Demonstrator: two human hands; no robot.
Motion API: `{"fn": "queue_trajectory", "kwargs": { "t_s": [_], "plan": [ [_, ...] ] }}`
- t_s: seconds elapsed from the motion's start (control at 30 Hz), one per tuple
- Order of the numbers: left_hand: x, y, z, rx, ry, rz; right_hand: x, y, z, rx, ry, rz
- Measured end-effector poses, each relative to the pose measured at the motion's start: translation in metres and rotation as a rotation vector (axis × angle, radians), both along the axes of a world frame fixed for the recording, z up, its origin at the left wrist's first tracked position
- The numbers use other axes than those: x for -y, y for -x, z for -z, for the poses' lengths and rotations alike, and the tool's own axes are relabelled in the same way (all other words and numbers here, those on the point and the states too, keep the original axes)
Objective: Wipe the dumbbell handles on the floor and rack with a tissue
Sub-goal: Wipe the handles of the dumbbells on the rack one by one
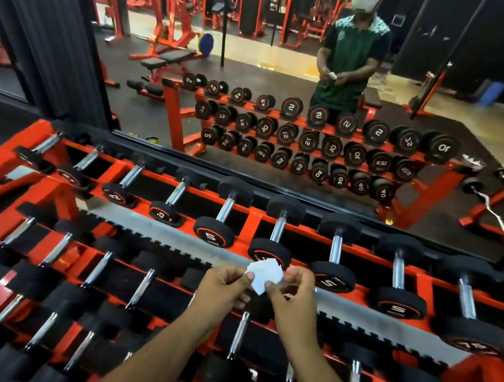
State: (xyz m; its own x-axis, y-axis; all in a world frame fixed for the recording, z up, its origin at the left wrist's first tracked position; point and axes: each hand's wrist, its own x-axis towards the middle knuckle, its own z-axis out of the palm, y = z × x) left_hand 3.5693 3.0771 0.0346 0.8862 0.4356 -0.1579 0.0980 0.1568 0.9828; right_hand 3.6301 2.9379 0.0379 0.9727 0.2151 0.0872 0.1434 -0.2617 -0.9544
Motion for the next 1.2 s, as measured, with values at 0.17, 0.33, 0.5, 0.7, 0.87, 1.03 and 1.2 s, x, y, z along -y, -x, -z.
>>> {"fn": "queue_trajectory", "kwargs": {
  "t_s": [0.17, 0.33, 0.5, 0.7, 0.87, 1.03, 1.2],
  "plan": [
    [-0.02, 0.01, -0.006, 0.056, 0.049, -0.002, -0.023, 0.018, 0.001, 0.352, 0.204, -0.189],
    [-0.033, 0.017, -0.008, 0.071, 0.096, 0.055, -0.035, 0.023, 0.001, 0.388, 0.258, -0.154],
    [-0.038, 0.015, -0.006, 0.051, 0.09, 0.108, -0.038, 0.018, 0.003, 0.285, 0.182, -0.136],
    [-0.029, -0.003, -0.007, -0.087, 0.139, 0.088, -0.032, 0.006, 0.002, 0.074, 0.031, -0.148],
    [-0.011, -0.026, -0.007, -0.136, 0.233, 0.079, -0.009, -0.017, 0.002, -0.051, -0.042, -0.175],
    [0.023, -0.057, -0.004, -0.166, 0.199, 0.093, 0.021, -0.055, 0.017, 0.09, 0.206, -0.265],
    [0.049, -0.09, 0.002, -0.189, 0.135, 0.058, 0.053, -0.093, 0.022, -0.17, -0.056, -0.116]
  ]
}}
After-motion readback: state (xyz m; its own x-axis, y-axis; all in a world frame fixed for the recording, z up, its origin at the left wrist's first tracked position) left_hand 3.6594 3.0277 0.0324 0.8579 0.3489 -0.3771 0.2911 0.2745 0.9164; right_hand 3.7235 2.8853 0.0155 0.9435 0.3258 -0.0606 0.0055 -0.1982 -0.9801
